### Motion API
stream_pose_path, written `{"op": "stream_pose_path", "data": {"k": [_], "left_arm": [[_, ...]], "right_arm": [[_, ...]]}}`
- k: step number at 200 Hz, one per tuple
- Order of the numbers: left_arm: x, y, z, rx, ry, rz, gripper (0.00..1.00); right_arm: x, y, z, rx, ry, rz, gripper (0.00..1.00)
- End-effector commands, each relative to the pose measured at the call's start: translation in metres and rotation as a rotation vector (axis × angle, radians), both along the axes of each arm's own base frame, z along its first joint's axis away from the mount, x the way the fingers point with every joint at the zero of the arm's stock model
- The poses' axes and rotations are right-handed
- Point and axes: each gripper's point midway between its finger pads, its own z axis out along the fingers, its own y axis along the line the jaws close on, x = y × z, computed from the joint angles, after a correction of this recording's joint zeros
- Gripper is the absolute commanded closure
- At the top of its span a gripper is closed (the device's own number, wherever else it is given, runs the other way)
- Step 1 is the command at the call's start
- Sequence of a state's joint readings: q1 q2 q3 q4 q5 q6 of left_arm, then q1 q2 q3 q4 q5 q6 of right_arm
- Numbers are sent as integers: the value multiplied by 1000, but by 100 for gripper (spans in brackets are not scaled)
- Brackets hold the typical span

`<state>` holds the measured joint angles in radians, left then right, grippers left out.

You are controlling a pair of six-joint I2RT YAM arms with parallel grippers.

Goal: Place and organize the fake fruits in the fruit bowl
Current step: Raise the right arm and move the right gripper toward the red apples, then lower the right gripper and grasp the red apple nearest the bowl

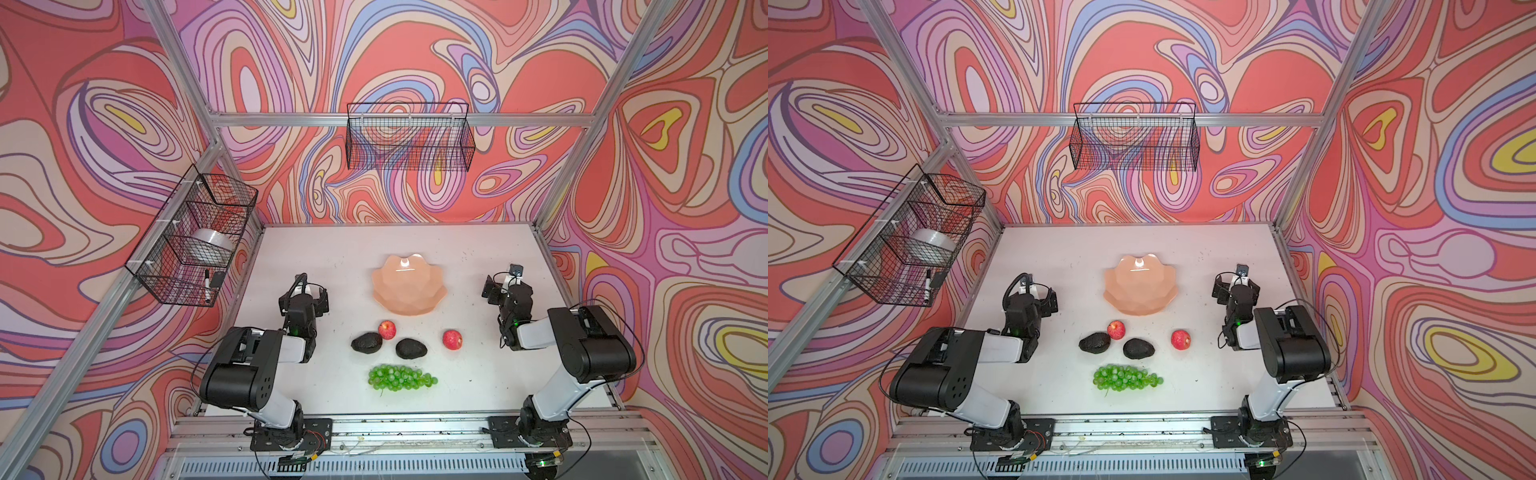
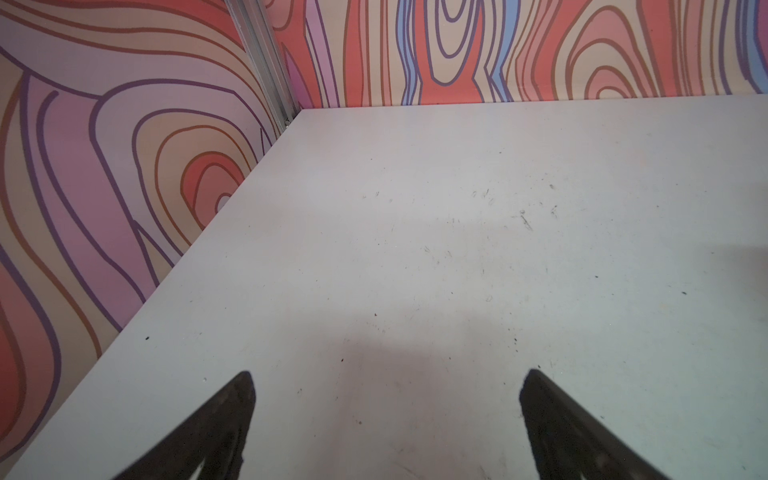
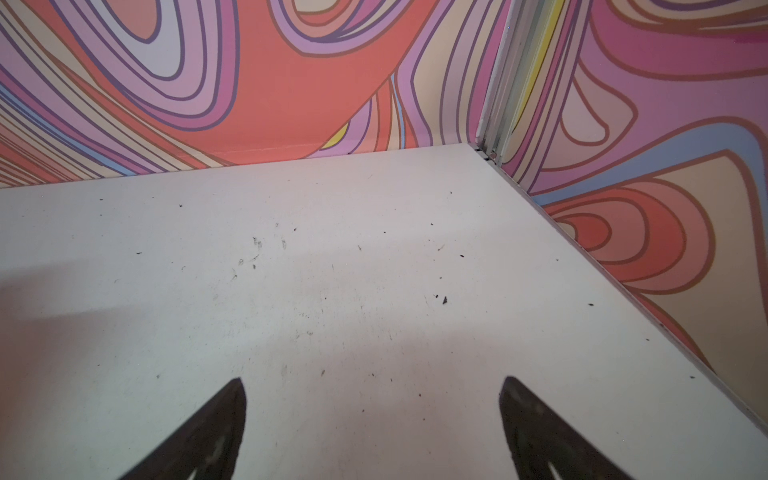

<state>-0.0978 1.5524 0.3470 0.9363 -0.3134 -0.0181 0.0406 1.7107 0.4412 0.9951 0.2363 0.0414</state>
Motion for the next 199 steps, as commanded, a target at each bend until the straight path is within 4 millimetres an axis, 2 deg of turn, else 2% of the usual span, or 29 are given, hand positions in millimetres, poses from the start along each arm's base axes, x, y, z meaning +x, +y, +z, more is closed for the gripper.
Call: {"op": "stream_pose_path", "data": {"k": [1,11,17,27,32,39,41,44,56,64,76,89,116,129,147,156,174,199], "left_arm": [[3,1,9,10,-33,-5,0],[1,1,15,9,-44,-2,0],[0,-2,18,5,-41,-21,0],[-1,-4,36,48,-36,-8,0],[-1,-5,46,52,-6,0,0],[-5,-3,57,1,40,35,0],[-2,-3,69,-23,32,49,0],[-5,-1,75,-53,43,72,0],[-13,2,101,-143,66,124,0],[-17,-3,116,-173,77,105,0],[-21,-11,128,-168,103,45,0],[-29,-11,136,-154,124,34,0],[-45,-11,141,-173,127,32,0],[-56,-14,138,-216,146,26,1],[-66,-22,144,-271,134,-12,2],[-70,-24,147,-284,123,-26,2],[-77,-21,150,-267,108,-26,1],[-83,-14,144,-218,123,-2,1]], "right_arm": [[3,-2,8,-9,-19,-15,2],[3,-2,16,-13,-4,-16,2],[5,-2,28,-18,5,-22,2],[6,-6,54,-11,15,-64,2],[7,-8,66,50,11,-92,2],[7,-9,85,137,1,-129,2],[7,-10,90,165,-3,-138,2],[7,-10,98,205,-10,-154,2],[11,-6,112,350,18,-186,2],[17,11,113,320,98,-78,2],[23,28,104,301,186,27,2],[24,42,95,308,235,102,5],[6,64,83,392,368,169,10],[-12,73,73,408,456,165,10],[-50,85,54,376,608,124,10],[-71,99,46,353,670,133,10],[-109,123,35,332,749,150,10],[-145,135,22,401,816,158,10]]}}
